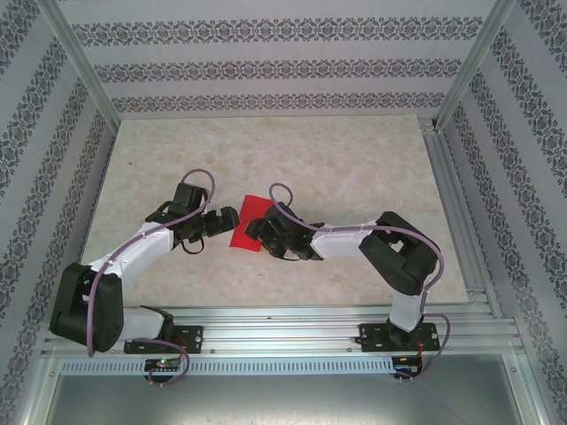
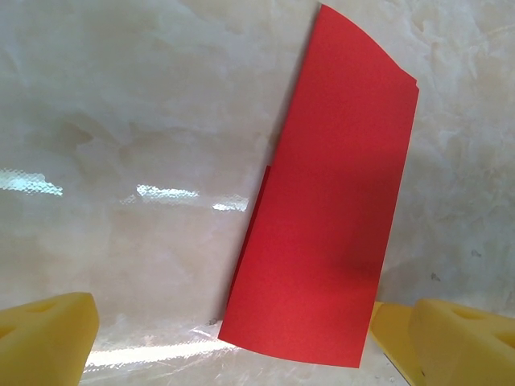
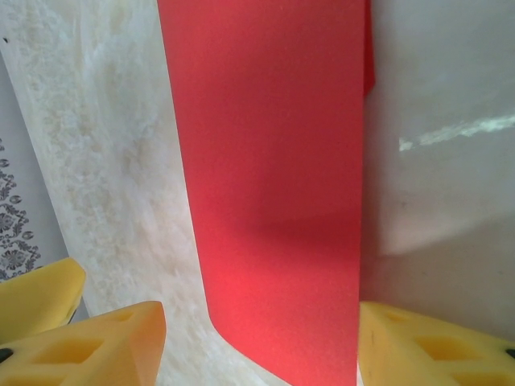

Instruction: Fold a paper plane with a square sheet of paper (pick it up from the middle)

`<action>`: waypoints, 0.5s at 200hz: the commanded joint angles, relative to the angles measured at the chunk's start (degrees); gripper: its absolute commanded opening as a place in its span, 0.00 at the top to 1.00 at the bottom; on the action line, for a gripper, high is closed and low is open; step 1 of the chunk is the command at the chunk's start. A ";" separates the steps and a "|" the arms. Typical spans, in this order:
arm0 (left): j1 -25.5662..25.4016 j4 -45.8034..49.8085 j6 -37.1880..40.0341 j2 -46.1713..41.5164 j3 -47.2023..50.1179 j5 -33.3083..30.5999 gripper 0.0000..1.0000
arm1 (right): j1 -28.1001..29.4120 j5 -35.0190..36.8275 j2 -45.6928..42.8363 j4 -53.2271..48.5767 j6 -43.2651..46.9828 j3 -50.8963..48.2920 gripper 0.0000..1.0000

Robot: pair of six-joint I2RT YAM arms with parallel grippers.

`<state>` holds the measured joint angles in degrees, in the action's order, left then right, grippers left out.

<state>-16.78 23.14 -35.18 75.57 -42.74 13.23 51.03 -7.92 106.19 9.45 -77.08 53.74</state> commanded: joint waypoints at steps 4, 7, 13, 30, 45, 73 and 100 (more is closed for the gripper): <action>0.83 -2.03 0.92 0.59 -0.48 0.93 0.00 | 0.92 -2.80 1.80 2.21 -0.92 1.50 0.38; 0.80 -2.04 1.01 0.75 -0.52 0.96 0.00 | 0.98 -2.93 1.89 2.50 -1.07 1.39 0.38; 0.82 -2.04 0.99 0.87 -0.64 1.09 0.00 | 1.01 -3.35 1.96 2.91 -1.13 1.37 0.39; 0.80 -2.12 1.08 1.10 -0.88 1.38 0.00 | 0.87 -3.43 1.54 3.66 -1.14 0.87 0.44; 0.86 -2.29 1.01 1.35 -0.85 1.56 0.00 | 0.92 -3.00 0.38 4.49 -0.89 -0.12 0.51; 0.86 -3.37 1.06 2.18 -0.77 3.32 0.01 | 0.42 -2.03 -1.75 3.87 -0.14 -2.05 0.74; 0.77 -5.75 2.26 2.78 -0.24 6.88 0.06 | -0.85 -2.98 -3.21 2.36 1.53 -3.82 0.95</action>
<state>-16.51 21.78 -34.83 77.60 -42.74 16.12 51.22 -10.59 105.56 12.03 -77.25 51.88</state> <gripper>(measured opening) 0.964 0.111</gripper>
